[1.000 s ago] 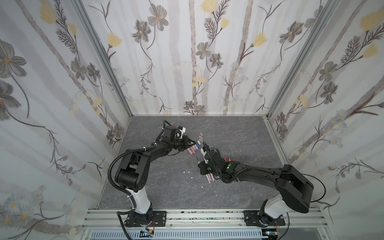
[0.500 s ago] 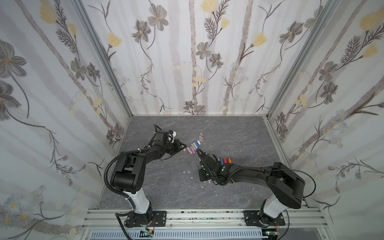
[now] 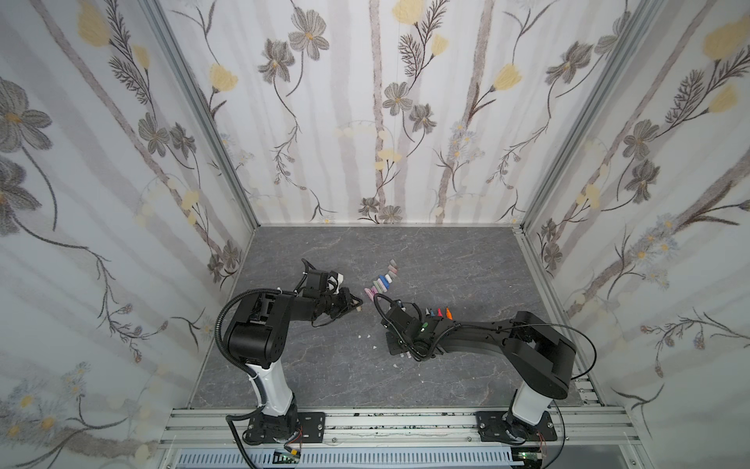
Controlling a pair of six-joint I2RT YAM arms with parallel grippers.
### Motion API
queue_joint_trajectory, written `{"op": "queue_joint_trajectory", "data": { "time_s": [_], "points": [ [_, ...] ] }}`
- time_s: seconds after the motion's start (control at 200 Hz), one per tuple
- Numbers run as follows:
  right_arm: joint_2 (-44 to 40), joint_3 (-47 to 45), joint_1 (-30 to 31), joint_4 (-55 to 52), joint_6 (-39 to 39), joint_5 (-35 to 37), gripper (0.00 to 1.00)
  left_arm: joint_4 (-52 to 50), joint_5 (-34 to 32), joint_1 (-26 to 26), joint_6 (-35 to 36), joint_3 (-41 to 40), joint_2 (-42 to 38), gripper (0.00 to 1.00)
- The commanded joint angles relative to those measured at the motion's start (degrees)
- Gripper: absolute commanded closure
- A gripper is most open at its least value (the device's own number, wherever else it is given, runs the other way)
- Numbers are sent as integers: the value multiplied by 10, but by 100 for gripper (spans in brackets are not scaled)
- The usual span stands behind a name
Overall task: Remove pen caps from pens
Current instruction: Place the pen at the center of the table, then place the pen cap at the center of the table.
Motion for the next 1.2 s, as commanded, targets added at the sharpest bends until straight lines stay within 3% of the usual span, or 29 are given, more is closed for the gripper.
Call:
{"op": "queue_joint_trajectory", "data": {
  "time_s": [0.0,0.49,0.639,1.194],
  "points": [
    [2,3,4,-17,11,19,96,29,5,1,-3,6,10,99],
    [3,15,5,-32,7,36,76,80,16,-2,-38,20,50,87],
    [-1,19,5,-36,5,43,74,93,18,-5,-47,22,58,85],
    [-143,-16,-44,-54,-16,95,66,76,7,-16,-48,45,71,68]
  ]
}}
